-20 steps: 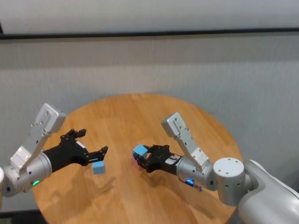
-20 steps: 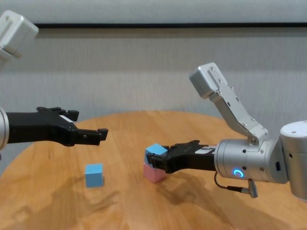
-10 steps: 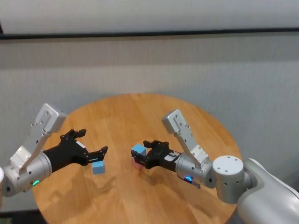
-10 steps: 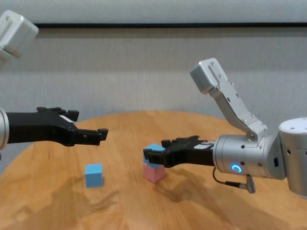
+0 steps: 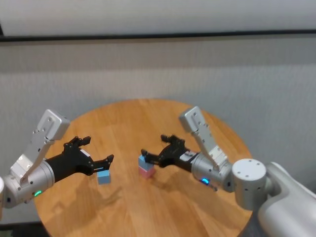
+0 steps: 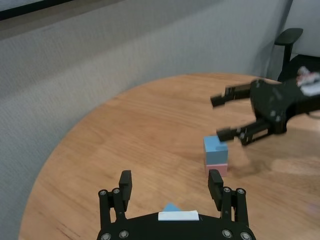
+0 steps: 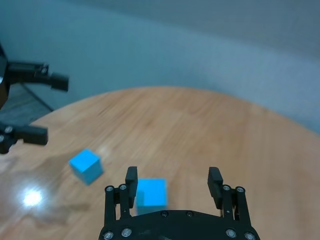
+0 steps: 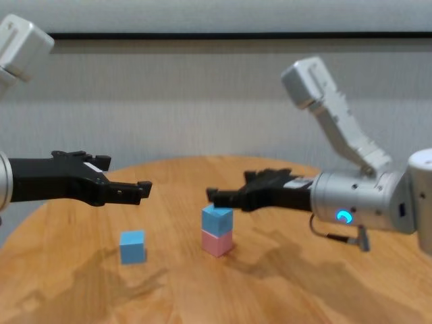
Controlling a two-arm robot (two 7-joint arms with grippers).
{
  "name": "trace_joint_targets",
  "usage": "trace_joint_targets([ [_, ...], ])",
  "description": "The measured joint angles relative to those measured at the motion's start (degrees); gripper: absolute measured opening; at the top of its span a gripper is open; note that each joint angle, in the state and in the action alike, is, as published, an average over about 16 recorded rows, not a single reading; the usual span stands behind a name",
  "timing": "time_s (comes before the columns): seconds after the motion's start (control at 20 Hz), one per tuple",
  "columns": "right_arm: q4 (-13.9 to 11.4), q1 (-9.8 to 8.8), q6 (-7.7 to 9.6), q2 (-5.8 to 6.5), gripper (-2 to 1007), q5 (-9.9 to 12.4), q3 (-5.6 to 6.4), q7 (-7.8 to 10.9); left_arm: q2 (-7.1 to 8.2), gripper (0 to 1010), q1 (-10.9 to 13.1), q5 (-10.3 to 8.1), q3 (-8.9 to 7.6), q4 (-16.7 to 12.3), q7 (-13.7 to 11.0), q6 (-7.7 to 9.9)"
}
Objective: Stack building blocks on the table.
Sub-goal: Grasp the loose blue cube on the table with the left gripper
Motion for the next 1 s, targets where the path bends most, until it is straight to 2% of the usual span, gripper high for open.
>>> trace_joint_targets([
  [0.2,-5.4,-2.03,0.31,2.25,926,0.2,1.63,-1.87,0.00,1002,0.0,0.00,0.00,0.0,0.0,0.00],
  [0.4,-10.6,-4.85,0.94,4.81,979,0.6,3.90,-3.91,0.00,1002,0.0,0.00,0.00,0.0,0.0,0.00],
  [0.55,-13.6,-6.98,1.51,6.43,998,1.0,5.61,-5.26,0.00,1002,0.0,0.00,0.00,0.0,0.0,0.00],
  [0.8,-16.3,-9.80,2.44,8.24,1000,1.4,7.88,-7.02,0.00,1002,0.0,0.00,0.00,0.0,0.0,0.00],
  [1.0,-16.7,-11.13,3.01,8.79,1000,1.7,8.93,-7.54,0.26,1002,0.4,-0.06,-0.15,-0.7,0.5,0.41],
])
